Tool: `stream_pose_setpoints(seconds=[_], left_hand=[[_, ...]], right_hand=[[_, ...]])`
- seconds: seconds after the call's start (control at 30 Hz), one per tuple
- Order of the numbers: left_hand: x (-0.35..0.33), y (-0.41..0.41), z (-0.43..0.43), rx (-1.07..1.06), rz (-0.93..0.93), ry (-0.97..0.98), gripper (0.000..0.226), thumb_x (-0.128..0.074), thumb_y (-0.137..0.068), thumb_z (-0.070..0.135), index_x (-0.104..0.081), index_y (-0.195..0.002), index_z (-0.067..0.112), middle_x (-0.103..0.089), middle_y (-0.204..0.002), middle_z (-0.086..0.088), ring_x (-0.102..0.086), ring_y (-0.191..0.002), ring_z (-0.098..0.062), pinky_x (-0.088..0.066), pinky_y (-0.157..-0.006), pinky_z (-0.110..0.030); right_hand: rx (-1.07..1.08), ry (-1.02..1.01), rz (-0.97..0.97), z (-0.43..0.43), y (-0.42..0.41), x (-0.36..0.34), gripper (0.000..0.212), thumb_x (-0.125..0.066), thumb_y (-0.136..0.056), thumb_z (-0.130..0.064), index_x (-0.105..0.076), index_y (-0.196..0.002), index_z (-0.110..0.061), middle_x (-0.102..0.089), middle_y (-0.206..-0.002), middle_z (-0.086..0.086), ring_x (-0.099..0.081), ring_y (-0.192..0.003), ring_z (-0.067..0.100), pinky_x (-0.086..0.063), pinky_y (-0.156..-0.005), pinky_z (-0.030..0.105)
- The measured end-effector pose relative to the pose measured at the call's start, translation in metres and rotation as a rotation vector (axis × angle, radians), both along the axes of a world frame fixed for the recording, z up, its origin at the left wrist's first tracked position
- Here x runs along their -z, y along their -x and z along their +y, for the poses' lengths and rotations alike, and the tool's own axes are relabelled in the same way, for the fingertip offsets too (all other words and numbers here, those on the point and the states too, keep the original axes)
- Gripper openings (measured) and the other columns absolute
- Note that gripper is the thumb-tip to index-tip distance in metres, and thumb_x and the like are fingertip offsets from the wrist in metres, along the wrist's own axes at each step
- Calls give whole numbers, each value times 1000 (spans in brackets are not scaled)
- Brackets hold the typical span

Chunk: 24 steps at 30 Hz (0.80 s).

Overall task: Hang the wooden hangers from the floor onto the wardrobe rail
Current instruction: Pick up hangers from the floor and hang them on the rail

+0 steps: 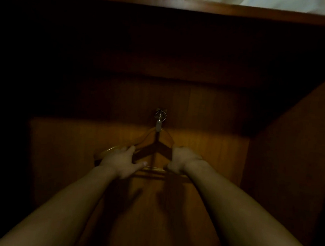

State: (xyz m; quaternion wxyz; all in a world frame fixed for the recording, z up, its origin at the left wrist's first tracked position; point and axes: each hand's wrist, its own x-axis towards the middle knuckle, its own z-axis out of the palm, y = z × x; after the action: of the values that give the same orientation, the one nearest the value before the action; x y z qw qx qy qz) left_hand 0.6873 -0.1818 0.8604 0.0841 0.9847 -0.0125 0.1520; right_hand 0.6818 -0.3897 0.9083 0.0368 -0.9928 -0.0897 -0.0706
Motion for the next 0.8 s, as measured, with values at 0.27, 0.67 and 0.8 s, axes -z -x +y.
stream_pose_setpoints(seconds=[0.27, 0.67, 0.8], left_hand=[[-2, 61, -15, -94, 49, 20, 82, -39, -83, 81, -36, -145, 28, -38, -154, -6, -35, -142, -28, -40, -109, -48], [29, 193, -72, -397, 135, 28, 89, -35, -83, 84, -21, -155, 33, -28, -161, -6, -31, -145, -29, -34, -113, -49], [29, 252, -69, -498, 91, 50, 88, -37, -84, 82, -25, -155, 31, -32, -159, -4, -34, -143, -28, -37, -112, -50]], right_hand=[[-105, -39, 20, -17, 46, 4, 69, -60, -91, -48, -35, -147, -16, -54, -138, 11, -55, -122, 31, -50, -100, 44], [-356, 0, 81, -42, 107, 53, 85, -64, -86, -60, -29, -153, -22, -40, -153, 9, -44, -136, 33, -44, -107, 48], [-466, -14, 110, -25, 136, 57, 86, -64, -85, -62, -31, -152, -22, -39, -154, 9, -43, -137, 32, -43, -107, 46]])
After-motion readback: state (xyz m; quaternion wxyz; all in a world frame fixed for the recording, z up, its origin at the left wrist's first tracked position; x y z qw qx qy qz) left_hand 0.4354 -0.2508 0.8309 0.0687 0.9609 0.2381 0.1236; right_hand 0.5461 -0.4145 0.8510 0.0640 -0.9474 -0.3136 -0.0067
